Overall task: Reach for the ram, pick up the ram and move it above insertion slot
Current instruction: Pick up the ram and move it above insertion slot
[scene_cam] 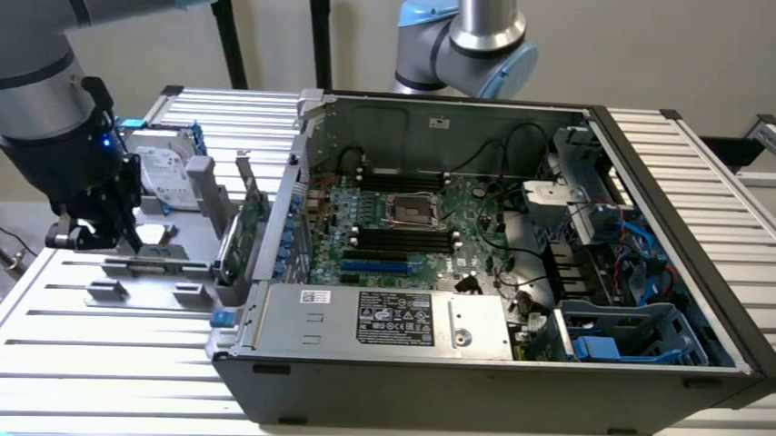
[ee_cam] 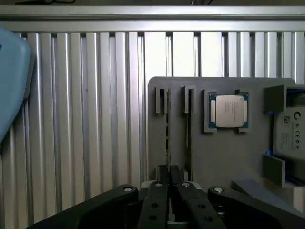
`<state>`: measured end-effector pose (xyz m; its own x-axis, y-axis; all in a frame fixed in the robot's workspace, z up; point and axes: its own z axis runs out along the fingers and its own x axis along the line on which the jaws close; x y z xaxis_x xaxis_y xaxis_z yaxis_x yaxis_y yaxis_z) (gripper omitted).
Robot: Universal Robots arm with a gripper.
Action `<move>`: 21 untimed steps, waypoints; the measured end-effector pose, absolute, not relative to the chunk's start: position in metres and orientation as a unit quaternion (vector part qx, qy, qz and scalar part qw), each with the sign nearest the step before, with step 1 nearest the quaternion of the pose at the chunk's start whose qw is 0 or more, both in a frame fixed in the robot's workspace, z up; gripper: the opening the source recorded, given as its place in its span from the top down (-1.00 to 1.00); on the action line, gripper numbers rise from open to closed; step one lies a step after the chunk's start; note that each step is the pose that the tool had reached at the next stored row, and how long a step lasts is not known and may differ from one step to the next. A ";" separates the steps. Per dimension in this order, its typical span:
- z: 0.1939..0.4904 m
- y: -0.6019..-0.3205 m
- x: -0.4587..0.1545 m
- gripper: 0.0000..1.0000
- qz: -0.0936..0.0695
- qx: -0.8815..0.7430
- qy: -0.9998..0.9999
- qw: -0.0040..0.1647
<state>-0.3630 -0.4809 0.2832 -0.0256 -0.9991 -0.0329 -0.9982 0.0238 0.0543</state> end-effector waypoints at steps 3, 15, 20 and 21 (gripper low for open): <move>0.297 -0.481 -0.356 0.73 -0.031 0.698 -0.715 0.007; 0.351 -0.481 -0.318 0.73 -0.034 0.701 -0.712 0.004; 0.373 -0.481 -0.297 0.73 -0.038 0.702 -0.711 0.001; 0.377 -0.481 -0.293 0.73 -0.039 0.703 -0.710 0.001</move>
